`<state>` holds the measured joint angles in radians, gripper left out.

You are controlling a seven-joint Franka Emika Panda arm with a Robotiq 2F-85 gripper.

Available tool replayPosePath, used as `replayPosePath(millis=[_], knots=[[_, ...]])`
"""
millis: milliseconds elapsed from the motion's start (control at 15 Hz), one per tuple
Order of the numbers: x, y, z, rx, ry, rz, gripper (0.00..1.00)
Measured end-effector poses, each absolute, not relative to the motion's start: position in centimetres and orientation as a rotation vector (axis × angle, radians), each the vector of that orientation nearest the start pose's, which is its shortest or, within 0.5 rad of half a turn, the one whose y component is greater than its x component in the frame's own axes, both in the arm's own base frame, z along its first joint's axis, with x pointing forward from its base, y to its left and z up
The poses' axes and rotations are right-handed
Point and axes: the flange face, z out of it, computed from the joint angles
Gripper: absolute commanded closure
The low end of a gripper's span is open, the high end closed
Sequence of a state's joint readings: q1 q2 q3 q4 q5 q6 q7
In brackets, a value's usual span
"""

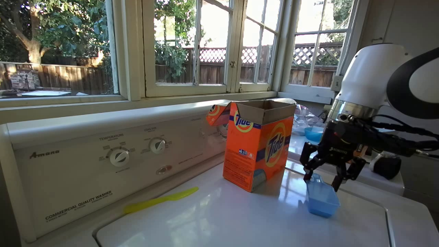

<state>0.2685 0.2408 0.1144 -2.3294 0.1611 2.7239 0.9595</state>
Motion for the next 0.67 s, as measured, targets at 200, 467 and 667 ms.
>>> replayPosePath(millis=[200,467,667], knots=[[49.89,19.47,24.95,-2.772,1.054,-0.083,0.61],[49.99,19.23,24.90,-2.775,1.057,-0.086,0.53],[50.08,19.05,24.91,-2.776,1.065,-0.091,0.79]])
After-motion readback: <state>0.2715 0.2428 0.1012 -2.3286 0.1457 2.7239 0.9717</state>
